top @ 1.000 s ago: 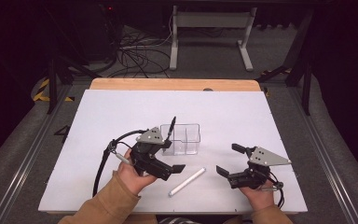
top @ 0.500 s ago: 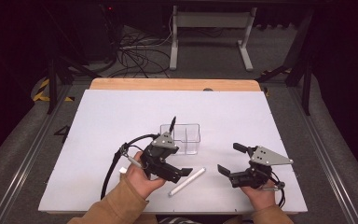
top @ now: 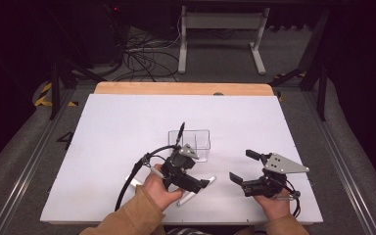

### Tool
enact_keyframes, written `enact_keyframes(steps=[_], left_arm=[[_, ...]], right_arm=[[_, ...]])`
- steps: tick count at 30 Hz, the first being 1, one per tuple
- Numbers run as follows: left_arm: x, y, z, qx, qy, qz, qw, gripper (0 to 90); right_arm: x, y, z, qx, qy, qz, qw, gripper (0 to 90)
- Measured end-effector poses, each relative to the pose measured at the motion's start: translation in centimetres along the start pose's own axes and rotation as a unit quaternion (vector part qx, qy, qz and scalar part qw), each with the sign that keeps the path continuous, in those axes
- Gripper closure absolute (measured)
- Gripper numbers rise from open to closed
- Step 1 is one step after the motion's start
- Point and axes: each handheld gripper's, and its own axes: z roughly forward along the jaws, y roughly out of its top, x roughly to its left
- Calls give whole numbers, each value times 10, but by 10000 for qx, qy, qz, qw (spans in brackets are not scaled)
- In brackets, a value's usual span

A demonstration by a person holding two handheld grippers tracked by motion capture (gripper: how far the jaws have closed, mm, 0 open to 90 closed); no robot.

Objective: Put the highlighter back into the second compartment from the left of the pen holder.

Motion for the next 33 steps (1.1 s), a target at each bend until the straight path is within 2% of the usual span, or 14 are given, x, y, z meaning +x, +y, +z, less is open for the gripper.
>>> enact_keyframes(steps=[3, 8, 12, 17, 21, 27, 33], left_arm=[[-3, 0, 7, 138, 59, 56, 9999, 244], [-5, -1, 16, 226, 119, 100, 9996, 252], [-5, 0, 21, 364, 218, 77, 9991, 266], [-5, 1, 25, 575, 234, -12, 9981, 313], [-6, 1, 27, 641, 238, -102, 9976, 350], [-6, 2, 27, 697, 266, -71, 9972, 392], [-8, 2, 28, 750, 231, -50, 9969, 493]], right_arm=[[0, 0, 0, 6, 8, -11, 10000, 32], [0, 0, 1, 5, 25, -15, 10000, 32], [1, 0, 1, 25, 36, -25, 10000, 32], [1, -1, 2, 39, 61, -20, 10000, 32], [1, -1, 2, 42, 65, -18, 10000, 32], [1, -1, 2, 44, 72, -22, 10000, 32], [1, -1, 3, 41, 76, -22, 10000, 32]])
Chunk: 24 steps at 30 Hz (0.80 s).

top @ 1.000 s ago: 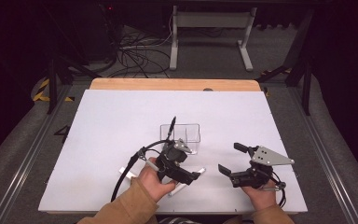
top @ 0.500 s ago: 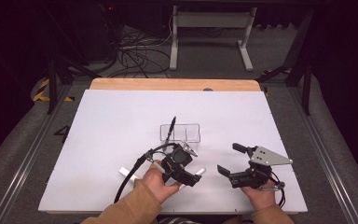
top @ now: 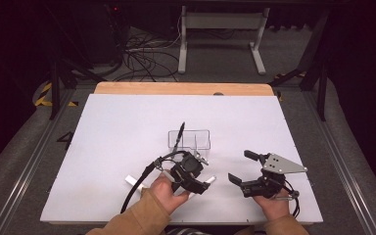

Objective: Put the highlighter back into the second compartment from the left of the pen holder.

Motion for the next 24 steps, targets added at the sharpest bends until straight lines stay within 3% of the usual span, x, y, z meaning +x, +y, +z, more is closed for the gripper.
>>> enact_keyframes(steps=[6, 24], left_arm=[[-4, 2, 3, 143, 29, 42, 9999, 587], [-11, 5, 22, 589, 325, 305, 9973, 719]], right_arm=[[0, 0, 0, 2, 9, 9, 10000, 32], [0, -1, 2, 50, 59, 27, 10000, 32]])
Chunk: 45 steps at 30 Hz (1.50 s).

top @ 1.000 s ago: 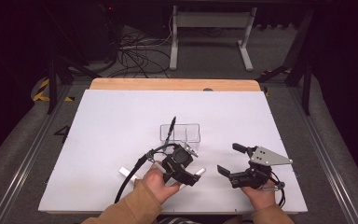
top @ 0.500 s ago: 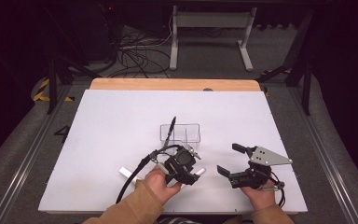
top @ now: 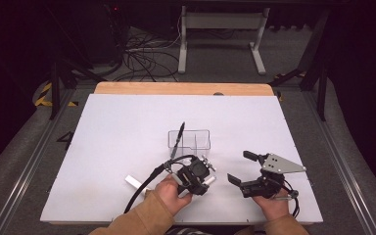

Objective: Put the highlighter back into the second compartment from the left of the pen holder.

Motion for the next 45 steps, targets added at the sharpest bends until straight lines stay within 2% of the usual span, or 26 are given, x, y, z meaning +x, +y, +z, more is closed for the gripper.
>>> enact_keyframes(steps=[5, 13, 15, 22, 34, 45], left_arm=[[-2, 0, 4, 95, 146, 72, 9998, 751], [-5, 0, 9, 239, 251, 133, 9993, 771], [-7, 0, 12, 303, 364, 184, 9987, 778], [-8, 0, 12, 338, 379, 214, 9985, 785], [-7, 0, 11, 308, 338, 278, 9986, 789], [-3, 0, -11, 32, 355, 235, 9991, 789]], right_arm=[[0, 0, 0, 17, 8, -9, 10000, 32], [0, 0, 1, 14, 27, -29, 10000, 31], [0, 0, 1, 11, 37, -29, 10000, 32], [1, 0, 1, 20, 42, -27, 10000, 32], [0, 0, 0, 11, 43, -31, 10000, 32], [-1, 0, -1, -6, 13, -13, 10000, 31]])
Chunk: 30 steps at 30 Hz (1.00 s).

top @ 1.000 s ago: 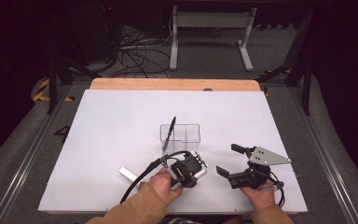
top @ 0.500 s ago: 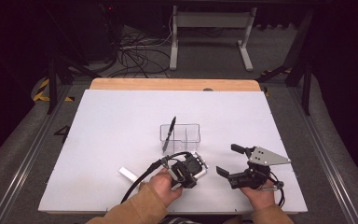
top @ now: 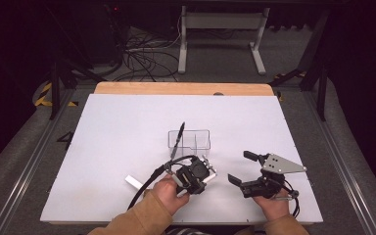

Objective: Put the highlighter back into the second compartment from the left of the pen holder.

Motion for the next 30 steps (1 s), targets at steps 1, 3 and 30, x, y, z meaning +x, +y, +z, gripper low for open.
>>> enact_keyframes(steps=[1, 3, 30], left_arm=[[0, 0, -1, -9, 9, -8, 10000, 789], [1, 0, -3, -24, 9, -6, 10000, 788], [22, -5, -55, -1458, 131, -29, 9892, 788]], right_arm=[[0, 0, 0, -5, 0, 2, 10000, 31], [0, 0, 0, -7, -3, 5, 10000, 31], [0, -1, 1, 7, 27, 30, 10000, 28]])
